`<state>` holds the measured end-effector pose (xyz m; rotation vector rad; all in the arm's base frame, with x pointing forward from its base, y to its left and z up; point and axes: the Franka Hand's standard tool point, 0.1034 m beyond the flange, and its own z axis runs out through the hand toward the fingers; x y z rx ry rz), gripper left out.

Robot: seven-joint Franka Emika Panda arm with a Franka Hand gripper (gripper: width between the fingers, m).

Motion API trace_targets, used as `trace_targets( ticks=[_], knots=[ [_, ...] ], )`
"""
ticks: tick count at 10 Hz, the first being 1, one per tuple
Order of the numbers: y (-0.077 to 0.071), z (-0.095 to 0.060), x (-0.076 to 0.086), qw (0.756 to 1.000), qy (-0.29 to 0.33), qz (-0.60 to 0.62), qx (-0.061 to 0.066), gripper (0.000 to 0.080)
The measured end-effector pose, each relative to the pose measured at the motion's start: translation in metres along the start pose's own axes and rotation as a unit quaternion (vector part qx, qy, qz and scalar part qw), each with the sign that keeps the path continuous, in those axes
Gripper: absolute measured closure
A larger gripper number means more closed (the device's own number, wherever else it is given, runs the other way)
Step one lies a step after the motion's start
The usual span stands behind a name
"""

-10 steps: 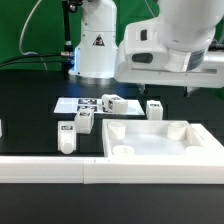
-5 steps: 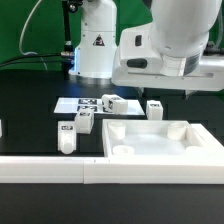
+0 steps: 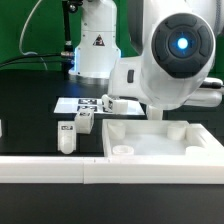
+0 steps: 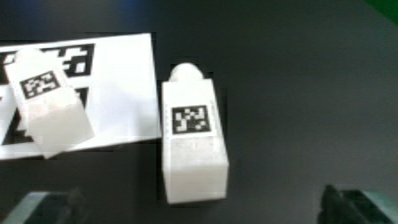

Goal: Assemble one leg

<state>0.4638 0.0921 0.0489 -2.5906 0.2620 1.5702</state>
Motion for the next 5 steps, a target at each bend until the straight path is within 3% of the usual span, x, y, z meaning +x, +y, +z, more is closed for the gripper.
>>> trace_targets(
  ticks=[1, 5],
  knots=[
    [0.003, 0.004, -0.001, 1.000, -0.027, 0.001, -0.003, 0.0151],
    [0.002, 0.009, 0.013, 1.000, 0.007, 0.000, -0.005, 0.0151]
  ],
)
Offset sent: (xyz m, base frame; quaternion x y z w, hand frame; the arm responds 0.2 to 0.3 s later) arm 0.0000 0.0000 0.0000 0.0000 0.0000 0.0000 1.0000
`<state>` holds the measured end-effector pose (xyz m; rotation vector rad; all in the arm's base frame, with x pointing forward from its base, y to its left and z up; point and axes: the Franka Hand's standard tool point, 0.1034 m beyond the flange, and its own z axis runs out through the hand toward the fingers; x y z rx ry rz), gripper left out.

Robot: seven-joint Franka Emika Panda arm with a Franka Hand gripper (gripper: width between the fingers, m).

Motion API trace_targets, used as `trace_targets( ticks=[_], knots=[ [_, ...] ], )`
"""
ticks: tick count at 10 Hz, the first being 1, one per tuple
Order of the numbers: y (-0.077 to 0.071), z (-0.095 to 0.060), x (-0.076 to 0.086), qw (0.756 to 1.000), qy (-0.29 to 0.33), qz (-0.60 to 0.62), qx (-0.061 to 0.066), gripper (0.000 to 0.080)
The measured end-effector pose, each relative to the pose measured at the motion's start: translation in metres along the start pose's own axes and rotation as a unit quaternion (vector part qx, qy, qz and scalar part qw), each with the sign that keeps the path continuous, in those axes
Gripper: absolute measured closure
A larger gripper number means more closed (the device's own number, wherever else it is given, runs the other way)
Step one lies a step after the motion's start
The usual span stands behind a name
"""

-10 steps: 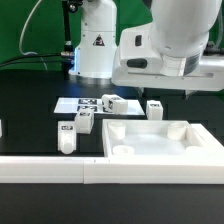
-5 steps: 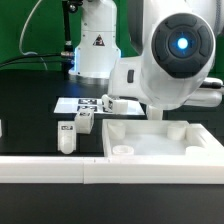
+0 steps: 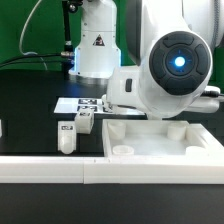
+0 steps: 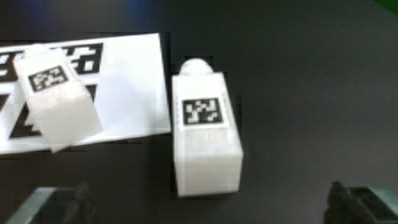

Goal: Assemble one leg

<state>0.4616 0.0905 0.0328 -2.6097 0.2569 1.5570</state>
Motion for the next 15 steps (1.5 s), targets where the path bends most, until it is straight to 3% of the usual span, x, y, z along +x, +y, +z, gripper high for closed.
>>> trace_targets(
  ticks=[2, 4, 8, 9, 10, 11, 12, 15],
  knots=[
    [0.001, 0.027, -0.007, 1.000, 0.003, 0.004, -0.007, 0.0151],
    [-0.001, 0.042, -0.007, 1.000, -0.006, 0.014, -0.013, 0.0151],
    [-0.003, 0.042, -0.009, 1.000, -0.005, 0.017, -0.015, 0.0151],
    [-0.003, 0.042, -0.009, 1.000, -0.005, 0.017, -0.015, 0.0268],
    [-0.003, 0.041, -0.009, 1.000, -0.005, 0.017, -0.014, 0.0268],
    [-0.003, 0.041, -0.009, 1.000, -0.005, 0.017, -0.014, 0.0443],
    [-0.003, 0.042, -0.009, 1.000, -0.006, 0.017, -0.014, 0.0524],
    [-0.003, 0.041, -0.009, 1.000, -0.006, 0.017, -0.014, 0.0524]
  ],
)
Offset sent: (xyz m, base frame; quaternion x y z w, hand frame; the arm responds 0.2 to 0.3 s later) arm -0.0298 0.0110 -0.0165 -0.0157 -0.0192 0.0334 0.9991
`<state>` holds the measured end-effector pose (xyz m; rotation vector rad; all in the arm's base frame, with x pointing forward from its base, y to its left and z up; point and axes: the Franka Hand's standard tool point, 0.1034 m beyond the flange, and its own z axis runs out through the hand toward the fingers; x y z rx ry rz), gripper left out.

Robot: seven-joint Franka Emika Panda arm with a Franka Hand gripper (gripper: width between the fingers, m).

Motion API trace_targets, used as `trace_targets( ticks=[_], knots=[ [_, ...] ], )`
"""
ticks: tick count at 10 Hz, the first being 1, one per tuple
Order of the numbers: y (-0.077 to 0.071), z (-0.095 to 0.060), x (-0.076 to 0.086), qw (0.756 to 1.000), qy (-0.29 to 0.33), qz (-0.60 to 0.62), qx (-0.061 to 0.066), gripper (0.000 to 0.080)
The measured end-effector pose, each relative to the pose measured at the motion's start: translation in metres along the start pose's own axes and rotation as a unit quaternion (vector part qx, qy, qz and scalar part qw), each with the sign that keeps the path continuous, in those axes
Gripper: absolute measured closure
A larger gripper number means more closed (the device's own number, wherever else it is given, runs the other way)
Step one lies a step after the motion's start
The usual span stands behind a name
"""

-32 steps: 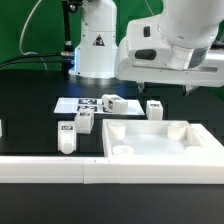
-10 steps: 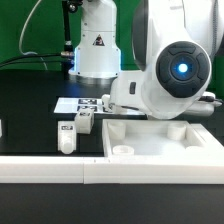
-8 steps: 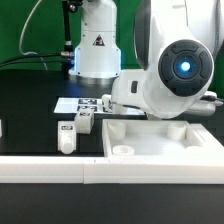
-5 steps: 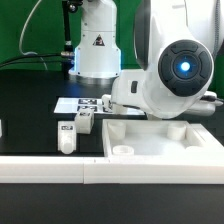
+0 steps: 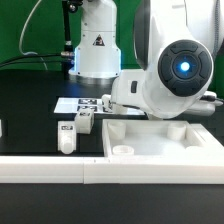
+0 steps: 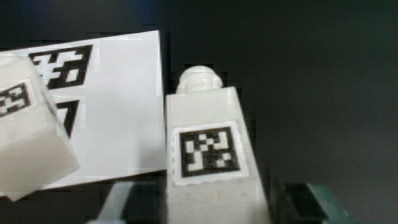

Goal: Assemble one leg

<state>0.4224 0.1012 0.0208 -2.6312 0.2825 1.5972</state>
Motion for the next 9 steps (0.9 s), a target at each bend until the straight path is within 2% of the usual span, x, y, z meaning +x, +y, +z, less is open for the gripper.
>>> trace_targets(
  ticks=[1, 2, 4, 5, 6, 7, 9],
  knots=[
    [0.000, -0.002, -0.002, 1.000, 0.001, -0.001, 0.000, 0.0524],
    [-0.001, -0.020, -0.017, 1.000, -0.004, -0.011, 0.001, 0.0524],
    [0.003, -0.065, -0.046, 0.999, 0.020, -0.025, 0.012, 0.0524],
    [0.002, -0.076, -0.051, 0.999, 0.021, -0.027, 0.011, 0.0524],
    [-0.001, -0.079, -0.048, 0.999, 0.034, -0.030, 0.010, 0.0524],
    [-0.005, -0.084, -0.041, 0.996, 0.079, -0.030, 0.017, 0.0522],
    [-0.007, -0.087, -0.042, 0.989, 0.139, -0.030, 0.028, 0.0522]
  ],
)
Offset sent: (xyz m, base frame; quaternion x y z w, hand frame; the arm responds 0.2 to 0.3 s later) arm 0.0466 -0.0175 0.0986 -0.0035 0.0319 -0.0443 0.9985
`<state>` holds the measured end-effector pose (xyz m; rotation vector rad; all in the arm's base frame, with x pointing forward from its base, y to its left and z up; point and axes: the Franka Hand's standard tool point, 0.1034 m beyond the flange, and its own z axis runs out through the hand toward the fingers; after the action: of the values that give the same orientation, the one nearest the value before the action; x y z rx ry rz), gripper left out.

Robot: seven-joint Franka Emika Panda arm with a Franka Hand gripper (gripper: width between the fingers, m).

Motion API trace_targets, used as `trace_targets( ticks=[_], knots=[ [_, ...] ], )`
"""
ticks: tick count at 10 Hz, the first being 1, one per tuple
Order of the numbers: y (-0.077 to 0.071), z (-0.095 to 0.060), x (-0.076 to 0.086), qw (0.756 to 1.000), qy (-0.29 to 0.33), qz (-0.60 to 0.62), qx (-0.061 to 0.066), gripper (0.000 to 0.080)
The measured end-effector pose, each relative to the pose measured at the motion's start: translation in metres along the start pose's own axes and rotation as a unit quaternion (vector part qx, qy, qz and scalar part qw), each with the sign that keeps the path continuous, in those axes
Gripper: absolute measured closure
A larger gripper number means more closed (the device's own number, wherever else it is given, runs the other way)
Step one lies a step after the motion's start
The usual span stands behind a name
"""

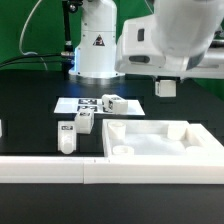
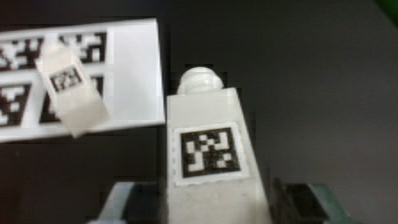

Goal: Assemble one leg

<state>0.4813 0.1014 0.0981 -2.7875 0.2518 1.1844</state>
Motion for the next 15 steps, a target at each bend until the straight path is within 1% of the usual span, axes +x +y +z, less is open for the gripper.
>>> trace_targets(
  ticks=[1, 2, 3, 4, 5, 6, 7, 9, 10, 12, 13, 14, 15],
  knots=[
    [-0.001, -0.010, -0.001, 1.000, 0.027, -0.012, 0.004, 0.0522],
    [0.001, -0.030, -0.005, 0.998, 0.048, -0.031, 0.008, 0.0522],
    [0.004, -0.057, -0.007, 0.995, 0.085, -0.055, 0.014, 0.0522],
    [0.006, -0.080, -0.013, 0.991, 0.113, -0.073, 0.012, 0.0522],
    [0.001, -0.102, -0.017, 0.987, 0.148, -0.067, 0.012, 0.0522],
    [-0.007, -0.105, -0.019, 0.983, 0.175, -0.047, 0.016, 0.0522],
    [-0.009, -0.105, -0.016, 0.977, 0.208, -0.051, 0.019, 0.0522],
    [-0.010, -0.110, -0.013, 0.962, 0.266, -0.052, 0.026, 0.0522],
    [-0.010, -0.114, -0.009, 0.953, 0.298, -0.055, 0.026, 0.0522],
    [-0.010, -0.138, 0.004, 0.920, 0.384, -0.075, 0.014, 0.0521],
    [-0.012, -0.151, 0.009, 0.906, 0.415, -0.082, 0.014, 0.0521],
    [-0.016, -0.159, 0.012, 0.886, 0.455, -0.087, 0.014, 0.0521],
    [-0.015, -0.157, 0.013, 0.874, 0.477, -0.087, 0.016, 0.0521]
  ],
)
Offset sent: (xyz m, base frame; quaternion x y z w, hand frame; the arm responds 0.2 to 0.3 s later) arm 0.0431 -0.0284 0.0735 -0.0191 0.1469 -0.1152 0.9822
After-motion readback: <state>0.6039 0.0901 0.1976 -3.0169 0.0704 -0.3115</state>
